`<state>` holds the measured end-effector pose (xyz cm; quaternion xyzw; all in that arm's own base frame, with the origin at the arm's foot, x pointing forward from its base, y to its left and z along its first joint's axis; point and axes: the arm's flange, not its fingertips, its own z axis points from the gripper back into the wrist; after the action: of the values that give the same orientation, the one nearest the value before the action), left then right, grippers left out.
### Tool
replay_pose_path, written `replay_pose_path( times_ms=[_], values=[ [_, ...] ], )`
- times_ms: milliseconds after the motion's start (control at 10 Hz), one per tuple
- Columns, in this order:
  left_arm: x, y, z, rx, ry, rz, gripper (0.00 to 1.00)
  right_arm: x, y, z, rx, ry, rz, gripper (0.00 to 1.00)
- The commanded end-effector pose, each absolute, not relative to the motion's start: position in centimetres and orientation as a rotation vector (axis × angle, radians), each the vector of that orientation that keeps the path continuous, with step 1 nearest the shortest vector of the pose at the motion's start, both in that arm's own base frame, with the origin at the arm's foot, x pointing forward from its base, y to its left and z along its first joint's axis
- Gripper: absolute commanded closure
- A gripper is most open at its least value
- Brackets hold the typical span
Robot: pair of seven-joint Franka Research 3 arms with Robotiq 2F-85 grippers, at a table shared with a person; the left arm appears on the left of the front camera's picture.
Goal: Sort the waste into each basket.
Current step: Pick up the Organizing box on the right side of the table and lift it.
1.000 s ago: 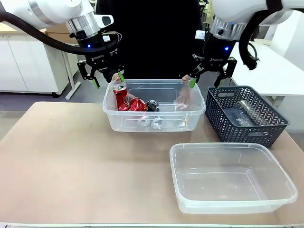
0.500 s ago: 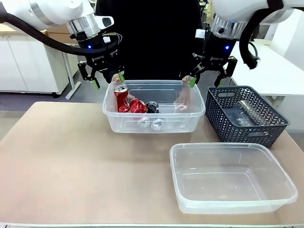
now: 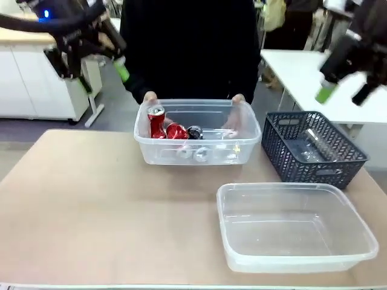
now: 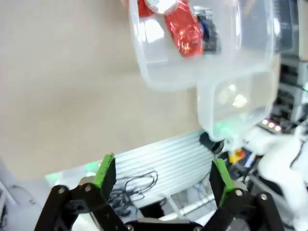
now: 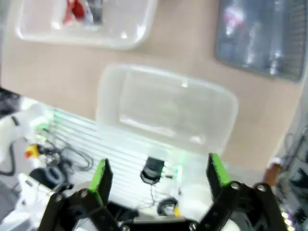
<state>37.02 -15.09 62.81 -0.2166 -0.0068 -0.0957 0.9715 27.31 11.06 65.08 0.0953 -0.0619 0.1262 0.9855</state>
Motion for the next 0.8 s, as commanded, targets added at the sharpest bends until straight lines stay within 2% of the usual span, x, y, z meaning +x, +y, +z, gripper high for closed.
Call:
replay_pose_path(
  times_ms=[0,100,200,400,500,600,700],
  values=[
    [33.7,-15.3,60.9,-0.411,-0.023,-0.332,0.0,24.7,9.4,62.8,0.11,-0.218,0.246,0.0],
    [33.8,-15.9,60.3,-0.347,-0.069,-0.319,0.0,25.1,10.2,62.2,0.054,-0.263,0.235,0.0],
    [34.2,-15.3,62.6,-0.426,-0.008,-0.256,0.0,24.8,9.9,64.9,0.167,-0.163,0.242,0.0],
    [32.6,-15.9,61.8,-0.391,-0.016,-0.298,0.0,23.4,9.6,63.9,0.118,-0.207,0.232,0.0],
    [35.2,-20.7,60.3,-0.426,0.038,-0.176,0.0,24.8,10.1,61.9,0.016,-0.142,0.079,0.0],
    [34.2,-25.3,57.3,-0.387,0.09,-0.086,0.0,24.3,8.8,59.3,0.038,-0.055,0.044,0.0],
    [31.9,-29.8,54.3,-0.363,0.124,-0.072,0.0,24.1,6.6,56.3,0.039,-0.033,-0.045,0.0]
  ],
)
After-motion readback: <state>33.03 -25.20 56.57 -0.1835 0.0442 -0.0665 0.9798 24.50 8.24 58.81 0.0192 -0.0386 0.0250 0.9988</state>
